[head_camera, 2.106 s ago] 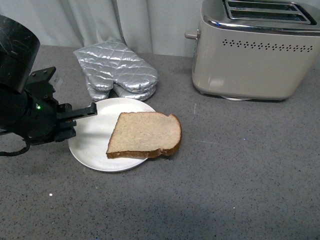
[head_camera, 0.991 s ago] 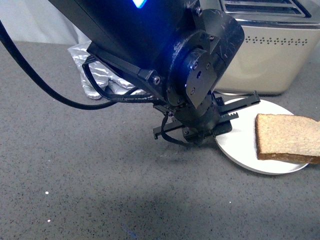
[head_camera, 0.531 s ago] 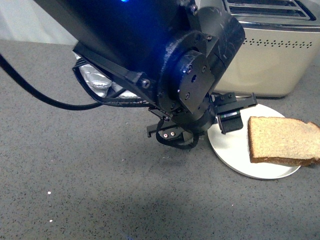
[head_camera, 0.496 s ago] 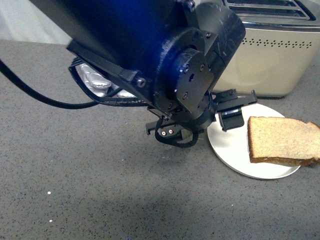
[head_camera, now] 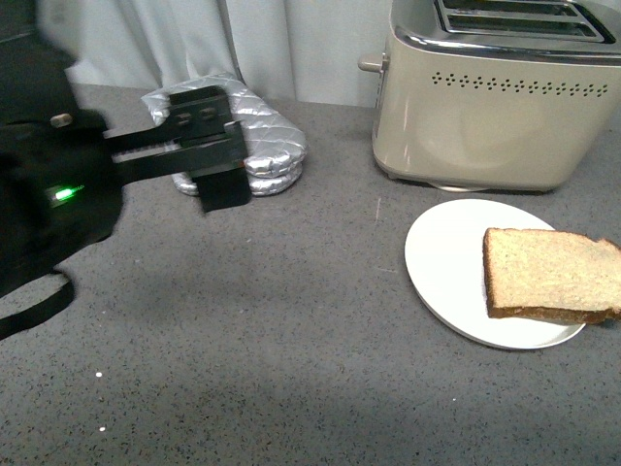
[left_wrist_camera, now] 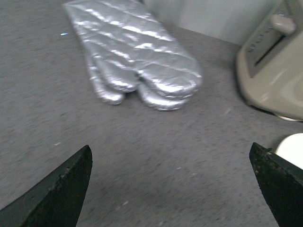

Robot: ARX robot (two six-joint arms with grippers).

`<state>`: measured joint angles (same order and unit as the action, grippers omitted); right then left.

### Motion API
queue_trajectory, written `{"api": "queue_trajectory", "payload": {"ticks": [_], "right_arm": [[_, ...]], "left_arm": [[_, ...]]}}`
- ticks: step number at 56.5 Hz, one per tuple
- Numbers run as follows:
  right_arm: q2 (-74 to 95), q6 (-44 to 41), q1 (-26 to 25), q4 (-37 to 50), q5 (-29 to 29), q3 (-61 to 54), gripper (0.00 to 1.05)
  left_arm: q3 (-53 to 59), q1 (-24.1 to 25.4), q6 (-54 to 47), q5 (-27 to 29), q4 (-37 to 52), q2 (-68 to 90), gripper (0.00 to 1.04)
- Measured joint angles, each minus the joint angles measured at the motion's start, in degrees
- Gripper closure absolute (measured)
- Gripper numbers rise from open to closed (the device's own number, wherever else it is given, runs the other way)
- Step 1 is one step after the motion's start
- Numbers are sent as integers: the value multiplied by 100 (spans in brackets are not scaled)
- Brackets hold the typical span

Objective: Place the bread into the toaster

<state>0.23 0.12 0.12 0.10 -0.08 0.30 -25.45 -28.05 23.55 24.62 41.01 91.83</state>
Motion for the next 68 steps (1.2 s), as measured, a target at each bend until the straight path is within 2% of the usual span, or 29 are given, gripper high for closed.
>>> {"api": "queue_trajectory", "payload": {"ticks": [3,7,12,21,25,30,45,48,52,68], "right_arm": [[0,0,0,0,0,0,10],[2,-2,0,0,-7,0,10],[0,0,0,-2,20,0,10],[0,-2,0,-4,-9,0,10],[0,0,0,-7,-2,0,10],[0,0,0,-7,4,0,10],[0,0,0,-7,0,0,10],[0,-2,0,-7,0,0,10],[0,0,0,-7,0,0,10],[0,0,0,-7,0,0,10]], "left_arm": [[337,66,-120,138,168,-262,7],[1220,404,-905,-278,1904,-560,20],[1958,804,-1609,-564,2793,-1259,34],[2356,1281,-2120,-1025,2282,-2503,61],[2441,1539,-2218,-1217,1729,-3128,79],[2428,1792,-2253,-1512,492,-4317,102],[2439,2221,-2304,-1910,-671,-5676,101],[2441,2487,-2312,-2321,-863,-5886,101],[2441,2734,-2315,-2415,-1117,-6166,101],[2444,2791,-2315,-2448,-1961,-7053,101]]}}
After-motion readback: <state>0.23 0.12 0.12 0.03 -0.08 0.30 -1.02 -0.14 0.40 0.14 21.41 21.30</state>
